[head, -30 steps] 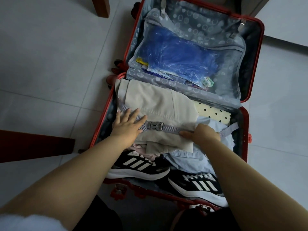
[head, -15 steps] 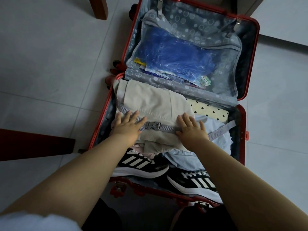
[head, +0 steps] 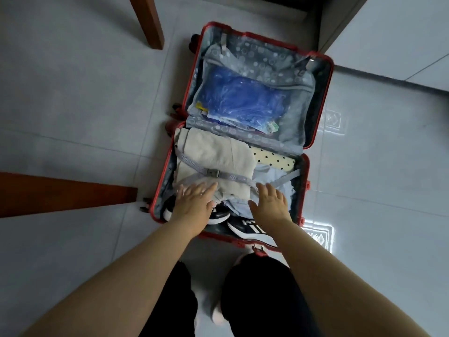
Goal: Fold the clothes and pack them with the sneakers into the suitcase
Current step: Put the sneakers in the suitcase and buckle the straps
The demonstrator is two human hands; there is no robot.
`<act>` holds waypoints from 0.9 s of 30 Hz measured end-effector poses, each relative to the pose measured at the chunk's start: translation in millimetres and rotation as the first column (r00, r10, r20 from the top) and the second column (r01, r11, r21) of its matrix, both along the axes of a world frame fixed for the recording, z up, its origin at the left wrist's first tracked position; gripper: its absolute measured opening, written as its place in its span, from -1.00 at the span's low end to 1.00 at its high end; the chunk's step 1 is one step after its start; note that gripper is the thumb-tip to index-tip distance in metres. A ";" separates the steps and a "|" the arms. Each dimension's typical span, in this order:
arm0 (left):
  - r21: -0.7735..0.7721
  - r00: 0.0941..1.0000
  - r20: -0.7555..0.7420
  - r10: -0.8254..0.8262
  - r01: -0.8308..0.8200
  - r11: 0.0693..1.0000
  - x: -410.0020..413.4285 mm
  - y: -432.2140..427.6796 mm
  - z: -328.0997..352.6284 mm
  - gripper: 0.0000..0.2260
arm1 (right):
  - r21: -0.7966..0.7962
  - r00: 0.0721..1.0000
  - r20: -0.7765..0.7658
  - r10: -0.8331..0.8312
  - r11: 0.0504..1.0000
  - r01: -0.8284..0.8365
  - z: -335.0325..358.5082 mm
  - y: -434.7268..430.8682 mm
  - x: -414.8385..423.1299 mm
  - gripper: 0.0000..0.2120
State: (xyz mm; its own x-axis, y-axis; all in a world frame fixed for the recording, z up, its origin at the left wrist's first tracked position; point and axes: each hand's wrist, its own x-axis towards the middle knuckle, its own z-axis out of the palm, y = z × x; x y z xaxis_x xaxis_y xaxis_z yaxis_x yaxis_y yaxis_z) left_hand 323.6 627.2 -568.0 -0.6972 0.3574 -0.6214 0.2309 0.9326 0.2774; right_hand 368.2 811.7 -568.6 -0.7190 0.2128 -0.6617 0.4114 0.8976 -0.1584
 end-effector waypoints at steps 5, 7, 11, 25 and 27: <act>0.049 1.000 -0.015 -0.022 0.022 0.999 5.3 24.1 117.6 -0.56 | 0.051 1.000 -0.010 -0.011 0.999 0.011 121.3 35.6 10.7 -0.50; 0.048 0.999 -0.028 -0.044 0.046 0.998 6.9 33.5 154.5 -0.55 | 0.073 0.999 -0.033 -0.013 0.997 0.015 159.1 51.3 12.2 -0.52; 0.022 0.994 -0.020 -0.109 0.109 0.994 8.9 64.2 206.8 -0.58 | 0.058 0.997 -0.066 -0.044 0.997 0.048 206.7 82.6 18.5 -0.57; -0.026 0.977 0.087 0.197 -0.195 0.980 43.8 325.4 263.1 -0.58 | -0.053 0.984 0.018 0.177 0.983 -0.176 283.9 346.7 -3.4 -0.57; 0.001 0.969 0.056 0.243 -0.243 0.970 41.2 344.7 274.5 -0.57 | -0.049 0.981 0.003 0.193 0.980 -0.193 290.7 367.1 -14.1 -0.57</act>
